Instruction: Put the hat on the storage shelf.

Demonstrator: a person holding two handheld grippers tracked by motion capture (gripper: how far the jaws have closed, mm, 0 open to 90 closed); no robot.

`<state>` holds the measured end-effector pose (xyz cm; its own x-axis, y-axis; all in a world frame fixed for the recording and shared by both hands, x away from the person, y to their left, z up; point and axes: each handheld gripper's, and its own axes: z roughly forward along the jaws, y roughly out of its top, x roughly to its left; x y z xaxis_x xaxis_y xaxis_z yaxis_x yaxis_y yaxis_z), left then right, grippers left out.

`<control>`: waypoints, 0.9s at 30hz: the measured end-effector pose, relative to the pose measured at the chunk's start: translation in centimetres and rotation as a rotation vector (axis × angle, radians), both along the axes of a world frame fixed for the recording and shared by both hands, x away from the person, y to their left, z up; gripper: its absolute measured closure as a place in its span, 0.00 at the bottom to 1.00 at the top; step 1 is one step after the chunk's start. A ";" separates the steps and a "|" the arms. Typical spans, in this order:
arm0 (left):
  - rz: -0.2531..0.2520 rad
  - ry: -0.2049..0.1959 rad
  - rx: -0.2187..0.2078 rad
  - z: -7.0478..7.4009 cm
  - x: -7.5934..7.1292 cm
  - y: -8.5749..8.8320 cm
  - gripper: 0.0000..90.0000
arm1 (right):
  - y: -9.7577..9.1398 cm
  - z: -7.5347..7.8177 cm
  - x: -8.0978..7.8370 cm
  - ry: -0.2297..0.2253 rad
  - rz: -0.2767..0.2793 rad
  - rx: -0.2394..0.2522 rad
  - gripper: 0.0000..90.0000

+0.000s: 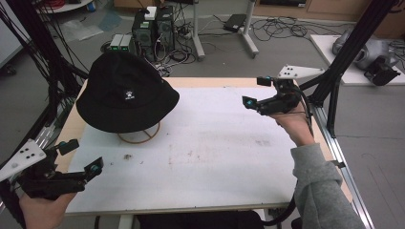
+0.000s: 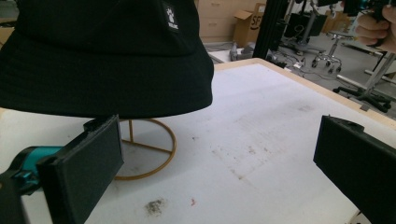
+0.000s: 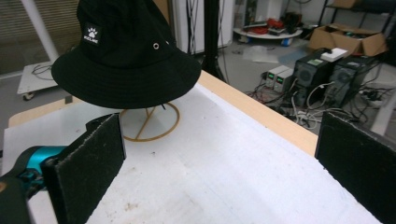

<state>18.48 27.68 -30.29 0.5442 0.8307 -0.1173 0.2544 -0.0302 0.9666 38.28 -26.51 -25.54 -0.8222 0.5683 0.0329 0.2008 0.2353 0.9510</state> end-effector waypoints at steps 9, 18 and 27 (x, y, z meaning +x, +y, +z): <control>-0.007 -0.002 -0.010 0.0 0.5 -0.1 0.02 | -2.3 -1.6 -2.9 -0.036 -0.056 0.006 0.01; 0.000 -0.003 -0.014 -0.1 0.5 0.0 0.02 | -4.5 -3.6 -5.2 -0.037 -0.107 0.025 0.01; -0.006 0.003 -0.009 -0.2 1.0 -0.3 0.02 | -7.0 -5.8 -7.1 -0.009 -0.162 0.059 0.01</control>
